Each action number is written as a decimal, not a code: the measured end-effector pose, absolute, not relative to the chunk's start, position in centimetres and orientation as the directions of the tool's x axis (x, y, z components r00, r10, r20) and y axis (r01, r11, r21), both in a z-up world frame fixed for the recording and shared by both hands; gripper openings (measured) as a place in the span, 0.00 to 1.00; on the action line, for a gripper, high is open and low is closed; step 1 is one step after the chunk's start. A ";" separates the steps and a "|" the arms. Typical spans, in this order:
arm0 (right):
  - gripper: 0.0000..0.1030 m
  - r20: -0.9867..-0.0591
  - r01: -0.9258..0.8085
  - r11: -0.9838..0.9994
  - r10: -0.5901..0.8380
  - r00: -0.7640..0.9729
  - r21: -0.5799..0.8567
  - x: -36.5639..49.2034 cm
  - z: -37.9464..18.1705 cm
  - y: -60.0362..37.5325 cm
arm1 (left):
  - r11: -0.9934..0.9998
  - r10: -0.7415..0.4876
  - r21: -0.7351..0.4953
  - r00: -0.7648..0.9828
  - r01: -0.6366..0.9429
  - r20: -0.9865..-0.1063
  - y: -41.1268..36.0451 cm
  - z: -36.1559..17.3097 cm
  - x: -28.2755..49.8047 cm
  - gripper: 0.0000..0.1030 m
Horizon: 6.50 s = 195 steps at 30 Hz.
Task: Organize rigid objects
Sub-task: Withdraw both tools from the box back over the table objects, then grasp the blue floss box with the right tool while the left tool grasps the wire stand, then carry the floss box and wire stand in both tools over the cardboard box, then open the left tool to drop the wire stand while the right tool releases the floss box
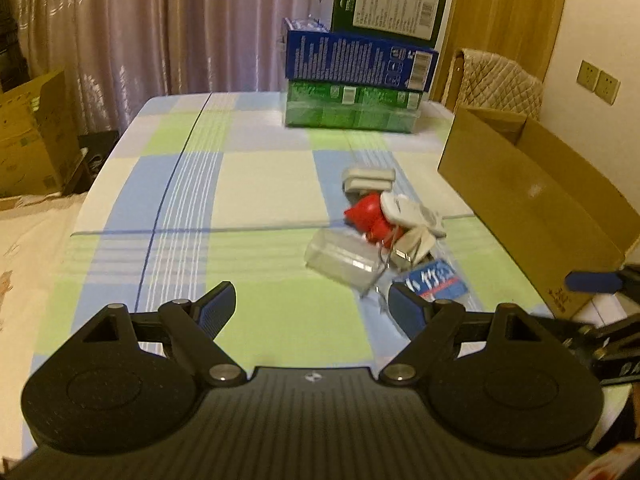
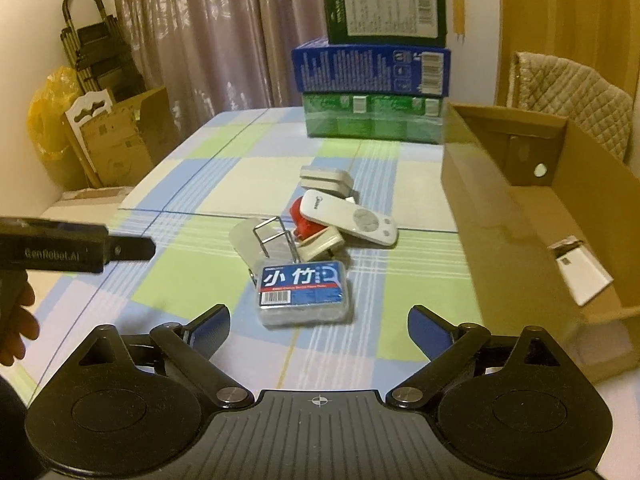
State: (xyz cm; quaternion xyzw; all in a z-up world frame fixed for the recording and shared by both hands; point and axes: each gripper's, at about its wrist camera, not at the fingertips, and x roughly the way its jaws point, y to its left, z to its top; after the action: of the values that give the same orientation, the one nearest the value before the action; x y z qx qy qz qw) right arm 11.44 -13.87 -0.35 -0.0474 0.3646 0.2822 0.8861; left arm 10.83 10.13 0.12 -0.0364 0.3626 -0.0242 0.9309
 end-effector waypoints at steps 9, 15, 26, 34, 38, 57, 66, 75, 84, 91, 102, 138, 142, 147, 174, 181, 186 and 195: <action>0.91 -0.705 -0.532 0.837 0.452 0.546 0.124 14.7 -4.3 -11.2 | 0.996 -0.086 -0.041 0.741 0.079 -0.666 11.3 -3.2 13.6 0.78; 0.91 -0.713 -0.542 0.831 0.453 0.535 0.122 16.3 -6.2 -9.6 | 0.993 -0.120 -0.071 0.694 0.098 -0.710 12.0 -5.0 14.3 0.78; 0.91 -0.739 -0.552 0.829 0.427 0.520 0.090 18.4 -8.6 -7.6 | 0.989 -0.137 -0.056 0.688 0.140 -0.713 11.7 -5.5 15.1 0.78; 0.81 -0.746 -0.565 0.821 0.427 0.510 0.083 18.7 -9.0 -7.6 | 0.985 -0.151 -0.051 0.685 0.165 -0.713 11.2 -5.7 15.3 0.78; 0.81 -0.746 -0.551 0.831 0.417 0.520 0.080 18.2 -8.7 -8.9 | 0.974 -0.186 -0.040 0.693 0.222 -0.697 10.2 -5.7 15.2 0.78; 0.81 -0.735 -0.431 0.898 0.348 0.582 0.084 16.9 -7.7 -15.6 | 0.917 -0.342 -0.040 0.731 0.396 -0.590 4.8 -6.8 19.5 0.47; 0.81 -0.733 -0.432 0.898 0.349 0.583 0.084 17.0 -7.7 -15.5 | 0.914 -0.360 -0.058 0.734 0.402 -0.576 4.3 -7.1 20.1 0.22; 0.81 -0.726 -0.435 0.897 0.349 0.593 0.076 16.0 -6.9 -15.8 | 0.946 -0.296 -0.086 0.722 0.314 -0.626 4.4 -6.3 18.6 0.22; 0.81 -0.702 -0.450 0.891 0.363 0.613 0.068 13.7 -4.7 -16.5 | 0.975 -0.217 -0.104 0.728 0.198 -0.650 3.7 -3.9 15.1 0.22; 0.80 -0.656 -0.450 0.890 0.383 0.650 0.074 11.5 -1.3 -17.8 | 0.984 -0.180 -0.123 0.749 0.131 -0.637 2.2 -0.6 11.9 0.22; 0.81 -0.590 -0.415 0.906 0.381 0.711 0.084 8.1 3.6 -22.1 | 0.985 -0.169 -0.135 0.769 0.108 -0.616 -0.7 4.1 6.8 0.22; 0.81 -0.542 -0.258 0.963 0.259 0.800 0.079 15.0 7.6 -38.4 | 0.929 -0.370 -0.233 0.723 0.288 -0.583 -17.5 7.3 14.2 0.22; 0.81 -0.542 -0.258 0.963 0.260 0.799 0.080 17.0 7.5 -38.6 | 0.931 -0.366 -0.239 0.719 0.277 -0.590 -18.6 6.7 16.3 0.22; 0.81 -0.552 -0.261 0.962 0.263 0.792 0.085 18.8 6.7 -38.6 | 0.935 -0.355 -0.229 0.718 0.272 -0.599 -19.4 6.1 17.8 0.22; 0.81 -0.579 -0.262 0.959 0.273 0.768 0.106 20.6 5.4 -38.1 | 0.945 -0.326 -0.241 0.719 0.223 -0.614 -17.8 4.5 17.9 0.31; 0.81 -0.591 -0.272 0.956 0.283 0.756 0.109 20.9 5.1 -37.4 | 0.945 -0.325 -0.241 0.718 0.221 -0.616 -17.3 4.4 17.7 0.31; 0.81 -0.599 -0.274 0.955 0.285 0.748 0.112 21.2 4.7 -37.2 | 0.945 -0.325 -0.242 0.717 0.220 -0.617 -17.3 4.3 17.7 0.31; 0.81 -0.610 -0.273 0.955 0.285 0.740 0.115 21.5 4.3 -37.1 | 0.945 -0.325 -0.241 0.711 0.221 -0.624 -17.2 4.1 17.9 0.31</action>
State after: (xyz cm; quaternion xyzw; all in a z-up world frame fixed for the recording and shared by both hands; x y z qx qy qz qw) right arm 21.52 -37.09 4.27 0.0091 0.3283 0.1498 0.9326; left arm 17.91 -17.24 4.09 -0.0744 0.3501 -0.1480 0.9219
